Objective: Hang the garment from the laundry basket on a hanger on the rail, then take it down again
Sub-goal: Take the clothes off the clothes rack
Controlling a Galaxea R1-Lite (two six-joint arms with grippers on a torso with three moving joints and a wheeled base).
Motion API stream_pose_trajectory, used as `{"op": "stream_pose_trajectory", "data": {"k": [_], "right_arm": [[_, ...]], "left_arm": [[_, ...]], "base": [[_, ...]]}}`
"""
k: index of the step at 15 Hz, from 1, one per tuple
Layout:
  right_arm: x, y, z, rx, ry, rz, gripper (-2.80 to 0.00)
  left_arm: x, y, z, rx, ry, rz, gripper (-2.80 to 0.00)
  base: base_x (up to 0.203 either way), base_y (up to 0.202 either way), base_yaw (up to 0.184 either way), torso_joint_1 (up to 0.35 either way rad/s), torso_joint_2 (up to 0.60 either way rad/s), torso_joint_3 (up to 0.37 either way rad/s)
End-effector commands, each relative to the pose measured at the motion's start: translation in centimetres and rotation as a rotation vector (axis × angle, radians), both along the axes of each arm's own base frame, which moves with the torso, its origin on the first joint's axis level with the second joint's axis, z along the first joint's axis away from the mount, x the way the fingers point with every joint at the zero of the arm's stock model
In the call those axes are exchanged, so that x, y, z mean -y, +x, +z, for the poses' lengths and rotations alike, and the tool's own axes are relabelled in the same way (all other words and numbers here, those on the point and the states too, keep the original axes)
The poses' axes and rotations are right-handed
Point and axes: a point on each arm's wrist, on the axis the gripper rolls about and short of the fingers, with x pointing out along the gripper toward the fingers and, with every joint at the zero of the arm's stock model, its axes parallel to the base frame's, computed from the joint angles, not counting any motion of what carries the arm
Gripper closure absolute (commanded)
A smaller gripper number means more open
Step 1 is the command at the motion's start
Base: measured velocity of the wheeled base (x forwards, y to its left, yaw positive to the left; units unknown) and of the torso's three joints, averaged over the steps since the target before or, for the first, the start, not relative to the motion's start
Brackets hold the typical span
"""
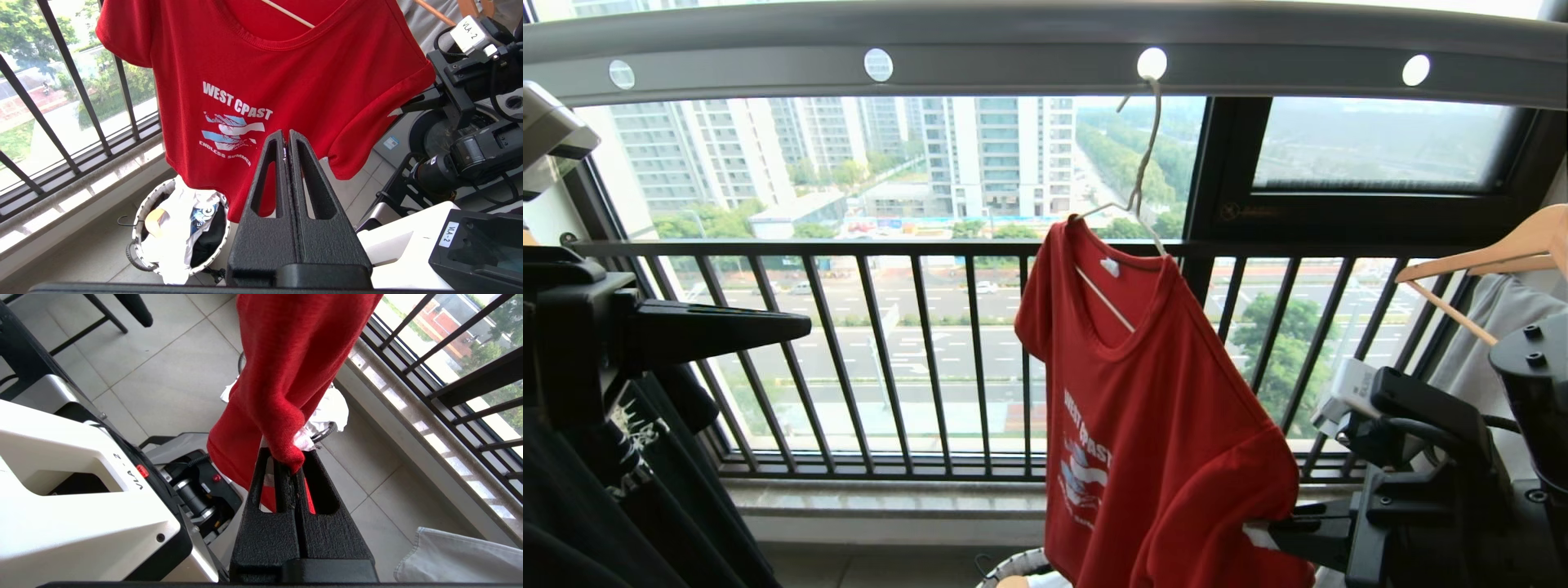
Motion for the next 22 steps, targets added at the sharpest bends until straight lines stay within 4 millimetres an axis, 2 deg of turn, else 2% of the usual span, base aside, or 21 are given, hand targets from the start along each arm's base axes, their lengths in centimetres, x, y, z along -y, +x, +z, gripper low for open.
{"op": "stream_pose_trajectory", "data": {"k": [1, 8, 22], "right_arm": [[0.2, 0.2, -1.5, -0.045, -0.039, -0.015, 0.00], [0.3, 0.5, -4.7, -0.143, -0.144, -0.041, 0.00], [1.1, -0.7, -7.3, -0.185, -0.282, -0.031, 0.00]], "left_arm": [[0.0, 0.1, 0.0, -0.003, -0.002, -0.003, 0.00], [0.0, -0.1, 0.1, 0.001, -0.002, -0.003, 0.00], [0.0, -0.3, 0.2, 0.010, -0.003, -0.003, 0.00]], "base": [[0.000, 0.000, 0.000, 0.000, 0.00, 0.000], [0.000, 0.000, 0.000, 0.000, 0.00, 0.000], [0.000, 0.000, 0.000, 0.000, 0.00, 0.000]]}}
